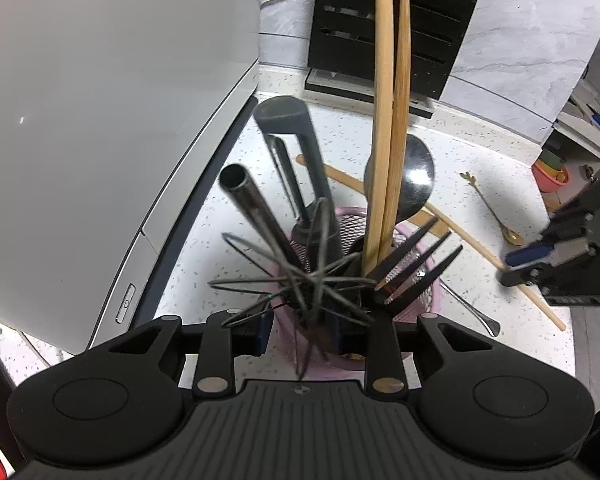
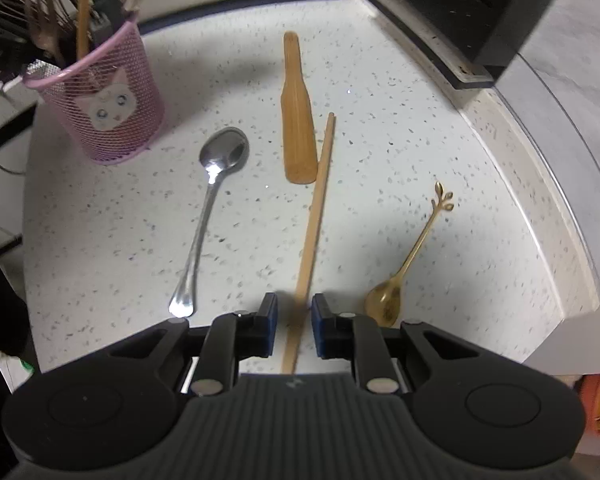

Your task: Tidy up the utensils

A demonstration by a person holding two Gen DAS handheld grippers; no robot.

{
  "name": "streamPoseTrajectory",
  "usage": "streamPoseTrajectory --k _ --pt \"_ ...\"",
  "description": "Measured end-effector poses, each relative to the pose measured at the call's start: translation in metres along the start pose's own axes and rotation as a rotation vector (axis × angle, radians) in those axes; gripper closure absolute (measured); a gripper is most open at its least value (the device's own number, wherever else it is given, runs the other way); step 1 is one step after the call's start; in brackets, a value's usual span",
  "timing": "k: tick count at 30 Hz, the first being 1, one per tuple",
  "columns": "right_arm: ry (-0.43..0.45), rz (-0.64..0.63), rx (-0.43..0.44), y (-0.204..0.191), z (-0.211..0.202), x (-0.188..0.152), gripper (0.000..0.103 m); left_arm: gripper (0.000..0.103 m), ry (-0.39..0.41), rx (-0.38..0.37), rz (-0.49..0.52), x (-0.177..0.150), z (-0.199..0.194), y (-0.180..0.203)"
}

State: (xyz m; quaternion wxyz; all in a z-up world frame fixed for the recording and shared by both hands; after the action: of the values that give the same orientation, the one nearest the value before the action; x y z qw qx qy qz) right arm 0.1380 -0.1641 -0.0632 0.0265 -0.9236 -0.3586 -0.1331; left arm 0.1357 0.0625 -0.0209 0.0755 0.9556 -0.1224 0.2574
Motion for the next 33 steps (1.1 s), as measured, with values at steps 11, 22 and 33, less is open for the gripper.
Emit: streamPoseTrajectory --k 11,22,33 --pt "-0.176 -0.042 0.013 0.005 0.017 0.036 0.088 0.070 0.001 -0.005 0.012 0.000 0.001 0.001" --pt "-0.323 -0.043 0.028 0.005 0.031 0.058 0.095 0.070 -0.001 -0.007 0.008 0.001 0.002 0.001" --pt "-0.249 0.001 0.022 0.009 0.027 0.049 0.101 0.070 0.002 -0.004 0.007 -0.002 0.001 0.000"
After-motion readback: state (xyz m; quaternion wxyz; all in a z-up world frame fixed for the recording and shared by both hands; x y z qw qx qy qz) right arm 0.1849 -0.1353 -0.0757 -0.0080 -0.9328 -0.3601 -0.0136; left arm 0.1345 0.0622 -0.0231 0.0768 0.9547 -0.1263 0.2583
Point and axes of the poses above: each gripper's, at about its wrist camera, not at the fingertips, and z roughly the way its jaws point, y to its right, x to its top, the point moved 4 cm from there along z, roughly the way its jaws point, and after that the axes turned 1 degree about -y, right-handed, at the moved point
